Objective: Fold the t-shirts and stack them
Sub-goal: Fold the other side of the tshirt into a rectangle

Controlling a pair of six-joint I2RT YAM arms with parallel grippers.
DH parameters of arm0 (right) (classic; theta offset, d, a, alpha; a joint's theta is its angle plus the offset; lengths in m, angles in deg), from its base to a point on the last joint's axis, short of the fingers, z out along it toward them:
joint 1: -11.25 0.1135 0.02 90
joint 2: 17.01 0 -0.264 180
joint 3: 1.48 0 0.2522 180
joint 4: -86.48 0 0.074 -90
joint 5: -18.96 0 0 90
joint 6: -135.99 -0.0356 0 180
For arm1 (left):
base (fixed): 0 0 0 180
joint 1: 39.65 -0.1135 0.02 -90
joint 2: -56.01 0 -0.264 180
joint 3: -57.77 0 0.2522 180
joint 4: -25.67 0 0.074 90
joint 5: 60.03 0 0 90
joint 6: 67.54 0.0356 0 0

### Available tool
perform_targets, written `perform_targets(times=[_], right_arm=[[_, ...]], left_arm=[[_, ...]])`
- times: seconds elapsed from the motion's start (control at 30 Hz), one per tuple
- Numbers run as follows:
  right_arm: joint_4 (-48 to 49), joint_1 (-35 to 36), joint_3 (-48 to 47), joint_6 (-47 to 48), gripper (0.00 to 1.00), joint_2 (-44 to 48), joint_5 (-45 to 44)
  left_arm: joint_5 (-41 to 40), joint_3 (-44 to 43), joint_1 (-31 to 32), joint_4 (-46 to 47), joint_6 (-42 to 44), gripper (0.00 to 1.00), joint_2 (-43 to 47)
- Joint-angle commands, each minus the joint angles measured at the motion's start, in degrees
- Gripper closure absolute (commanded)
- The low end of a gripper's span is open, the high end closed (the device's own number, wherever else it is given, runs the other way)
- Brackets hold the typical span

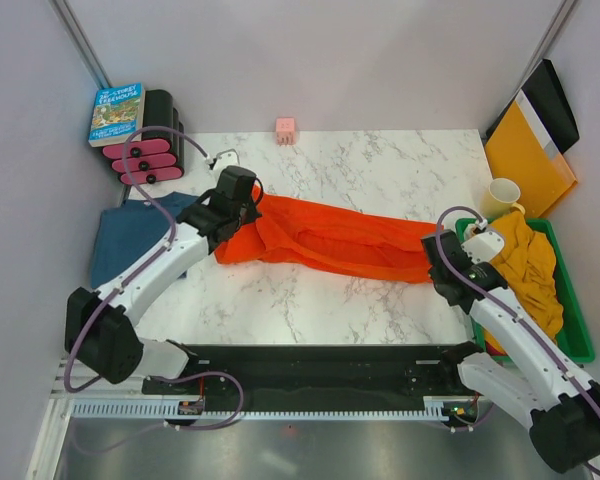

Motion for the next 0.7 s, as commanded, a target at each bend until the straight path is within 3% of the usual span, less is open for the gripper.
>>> perform_targets(times=[0.0, 0.2, 0.67], right_arm=[[4.6, -3.6, 0.0, 3.4, 1.00, -2.5, 0.6], [8.2, -10.6, -1.1, 6.6, 1.00, -6.2, 3.1], [16.3, -15.1, -1.8, 10.0, 1.00, -16.1, 3.7]], left_arm=[[1.5, -4.5, -1.8, 5.5, 4.1, 0.98, -4.3], [4.4, -8.3, -4.6, 7.0, 4.7, 0.98, -10.7], [5.3, -16.2, -6.9, 8.1, 6.0, 0.98, -22.0]])
